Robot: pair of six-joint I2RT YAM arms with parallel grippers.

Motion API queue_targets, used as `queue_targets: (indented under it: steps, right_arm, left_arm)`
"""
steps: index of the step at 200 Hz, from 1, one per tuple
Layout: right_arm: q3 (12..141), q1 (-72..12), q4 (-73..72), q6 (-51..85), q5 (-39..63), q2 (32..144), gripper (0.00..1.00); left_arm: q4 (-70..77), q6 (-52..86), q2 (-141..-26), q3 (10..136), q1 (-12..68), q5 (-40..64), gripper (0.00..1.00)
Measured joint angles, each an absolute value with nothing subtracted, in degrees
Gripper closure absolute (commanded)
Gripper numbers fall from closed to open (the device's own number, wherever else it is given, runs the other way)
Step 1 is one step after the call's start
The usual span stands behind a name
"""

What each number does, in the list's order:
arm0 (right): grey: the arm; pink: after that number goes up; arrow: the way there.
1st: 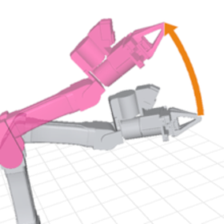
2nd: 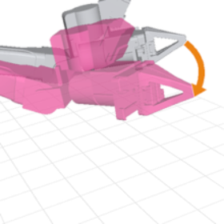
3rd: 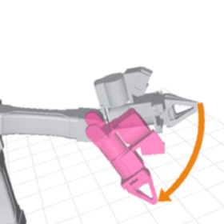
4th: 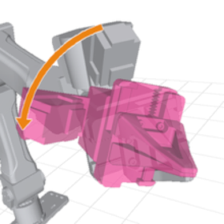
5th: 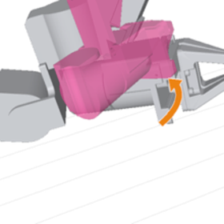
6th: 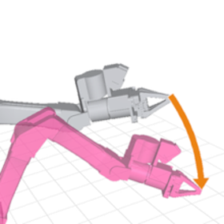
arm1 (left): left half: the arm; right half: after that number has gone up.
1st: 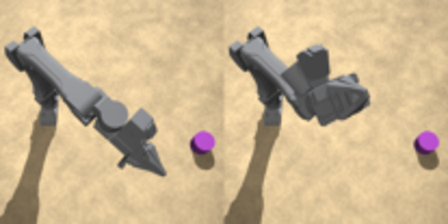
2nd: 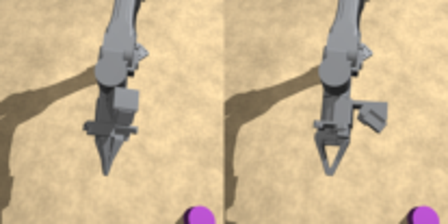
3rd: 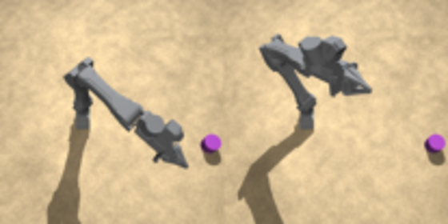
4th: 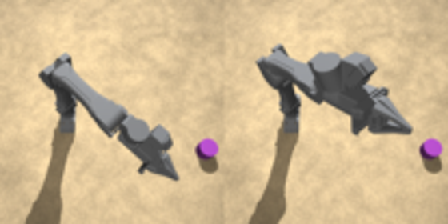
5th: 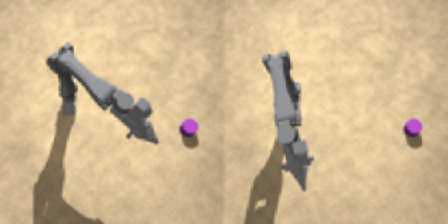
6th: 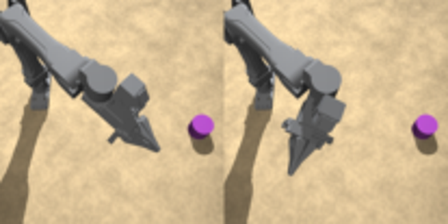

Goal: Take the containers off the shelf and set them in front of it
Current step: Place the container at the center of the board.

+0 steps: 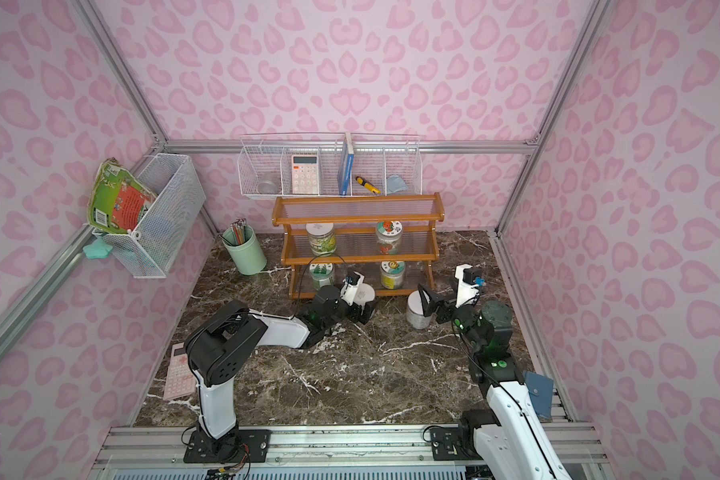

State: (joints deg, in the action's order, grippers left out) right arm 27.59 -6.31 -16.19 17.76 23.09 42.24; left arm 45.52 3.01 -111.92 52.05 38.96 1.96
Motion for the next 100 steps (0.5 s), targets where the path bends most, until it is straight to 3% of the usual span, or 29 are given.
queue_targets:
  steps: [100]
  right_arm:
    - [26.96,-6.28,-16.73,18.17,23.16,40.49,0.01]
  left_arm:
    - [40.29,1.48,-99.77,49.43,41.01,-2.11,0.01]
